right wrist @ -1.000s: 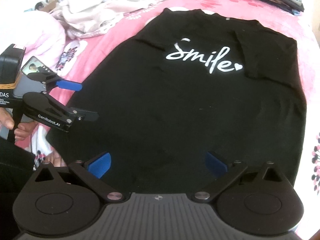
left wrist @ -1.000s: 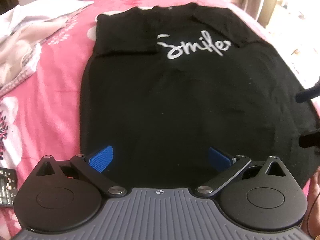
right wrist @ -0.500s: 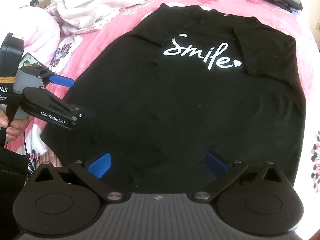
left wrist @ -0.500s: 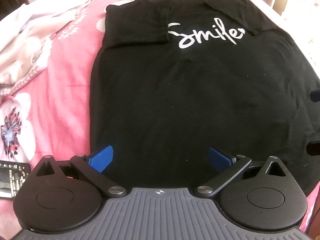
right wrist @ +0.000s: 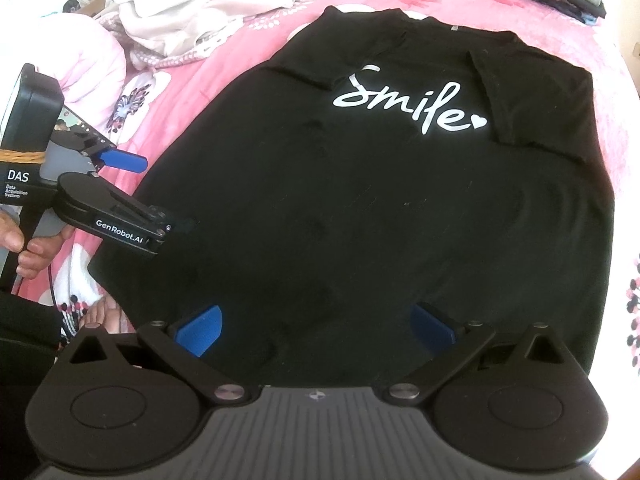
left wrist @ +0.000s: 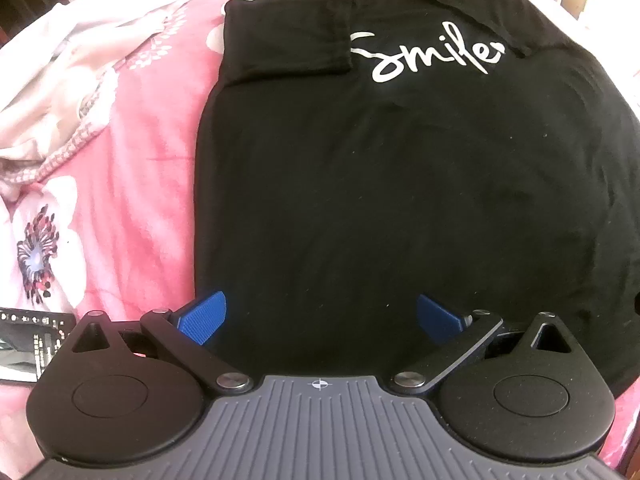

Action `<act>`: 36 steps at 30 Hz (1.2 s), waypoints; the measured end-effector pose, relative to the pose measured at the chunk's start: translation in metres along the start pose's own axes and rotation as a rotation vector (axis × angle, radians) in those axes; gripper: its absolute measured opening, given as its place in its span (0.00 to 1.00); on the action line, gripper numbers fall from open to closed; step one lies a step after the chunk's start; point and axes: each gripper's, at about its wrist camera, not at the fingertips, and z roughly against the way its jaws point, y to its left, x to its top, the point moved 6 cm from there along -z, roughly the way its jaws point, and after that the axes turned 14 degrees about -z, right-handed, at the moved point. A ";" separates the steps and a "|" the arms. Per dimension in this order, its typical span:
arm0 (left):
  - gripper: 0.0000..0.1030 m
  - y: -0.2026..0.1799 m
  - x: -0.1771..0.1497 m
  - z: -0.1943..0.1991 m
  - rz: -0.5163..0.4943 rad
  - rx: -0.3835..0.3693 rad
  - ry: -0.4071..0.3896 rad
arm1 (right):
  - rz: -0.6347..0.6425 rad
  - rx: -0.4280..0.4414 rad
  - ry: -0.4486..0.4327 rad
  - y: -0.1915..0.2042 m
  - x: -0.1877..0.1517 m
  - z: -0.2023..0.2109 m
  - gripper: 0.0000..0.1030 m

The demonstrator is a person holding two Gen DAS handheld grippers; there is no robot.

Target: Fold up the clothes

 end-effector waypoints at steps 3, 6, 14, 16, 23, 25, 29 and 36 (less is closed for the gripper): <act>1.00 0.001 -0.001 0.000 -0.002 0.010 0.007 | -0.001 0.002 0.001 0.000 -0.002 0.001 1.00; 1.00 0.002 -0.003 0.000 -0.002 0.021 0.013 | -0.002 0.003 0.002 0.000 -0.003 0.002 1.00; 1.00 0.003 -0.006 0.001 -0.017 0.052 0.023 | 0.004 0.005 0.003 0.002 -0.006 0.003 1.00; 1.00 0.002 -0.007 0.000 -0.021 0.058 0.025 | 0.005 0.003 0.002 0.002 -0.007 0.004 1.00; 1.00 0.000 -0.013 -0.002 -0.025 0.072 0.031 | 0.007 0.001 0.001 0.003 -0.009 0.005 1.00; 1.00 -0.001 -0.014 -0.002 -0.027 0.075 0.031 | 0.008 -0.001 0.001 0.004 -0.010 0.006 1.00; 1.00 0.000 -0.014 -0.001 -0.029 0.079 0.033 | 0.015 -0.006 0.000 0.006 -0.012 0.006 1.00; 1.00 0.000 -0.015 -0.002 -0.031 0.084 0.038 | 0.027 -0.014 0.000 0.009 -0.015 0.007 1.00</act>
